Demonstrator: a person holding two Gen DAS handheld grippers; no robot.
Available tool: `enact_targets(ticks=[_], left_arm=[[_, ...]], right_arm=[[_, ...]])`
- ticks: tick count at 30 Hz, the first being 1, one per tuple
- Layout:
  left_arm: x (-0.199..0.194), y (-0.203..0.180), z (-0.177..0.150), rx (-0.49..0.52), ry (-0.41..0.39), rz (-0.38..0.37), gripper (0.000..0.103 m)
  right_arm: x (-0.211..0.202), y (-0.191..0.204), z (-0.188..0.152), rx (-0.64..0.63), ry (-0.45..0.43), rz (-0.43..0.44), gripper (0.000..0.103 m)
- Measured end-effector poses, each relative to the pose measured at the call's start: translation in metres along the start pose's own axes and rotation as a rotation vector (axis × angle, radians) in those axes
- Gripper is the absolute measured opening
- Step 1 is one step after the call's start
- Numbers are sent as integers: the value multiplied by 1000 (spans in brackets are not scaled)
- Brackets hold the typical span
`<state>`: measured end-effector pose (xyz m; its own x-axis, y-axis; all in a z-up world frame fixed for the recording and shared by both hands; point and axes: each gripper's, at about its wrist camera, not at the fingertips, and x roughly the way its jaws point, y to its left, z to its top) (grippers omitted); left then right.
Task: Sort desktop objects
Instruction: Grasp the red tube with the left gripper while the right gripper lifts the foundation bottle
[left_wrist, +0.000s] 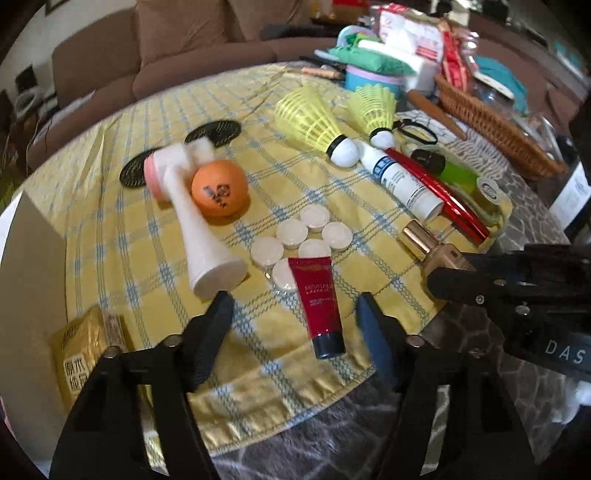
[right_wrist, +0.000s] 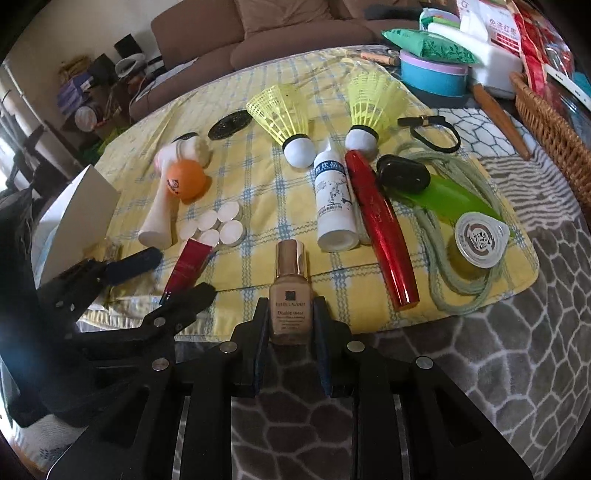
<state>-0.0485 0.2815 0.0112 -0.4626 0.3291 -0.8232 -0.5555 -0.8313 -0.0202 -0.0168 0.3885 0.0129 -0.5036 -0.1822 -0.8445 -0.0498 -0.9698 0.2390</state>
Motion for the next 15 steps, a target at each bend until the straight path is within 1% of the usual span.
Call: enact_targets(ticks=[1, 2, 3, 5, 8, 11, 13, 15], left_arm=[[0, 0, 0, 5, -9, -1, 57], [-2, 1, -1, 8, -21, -3, 48], [-3, 0, -1, 17, -30, -7, 45], [-5, -4, -2, 35, -36, -14, 33], [-10, 0, -2, 4, -24, -56, 23], [-21, 10, 0, -60, -35, -126, 21], [-35, 21, 0, -107, -52, -179, 21], [-51, 32, 1, -139, -75, -228, 21]], right_arm=[[0, 0, 0, 1, 1, 2, 24], [1, 1, 0, -2, 1, 1, 24], [1, 2, 0, -9, 1, 0, 24], [0, 3, 0, -11, -1, 13, 22], [-6, 4, 1, 0, -18, 42, 22], [-18, 3, 3, 22, -60, 78, 22], [-24, 2, 4, 44, -83, 106, 22], [-30, 3, 4, 54, -101, 114, 22]])
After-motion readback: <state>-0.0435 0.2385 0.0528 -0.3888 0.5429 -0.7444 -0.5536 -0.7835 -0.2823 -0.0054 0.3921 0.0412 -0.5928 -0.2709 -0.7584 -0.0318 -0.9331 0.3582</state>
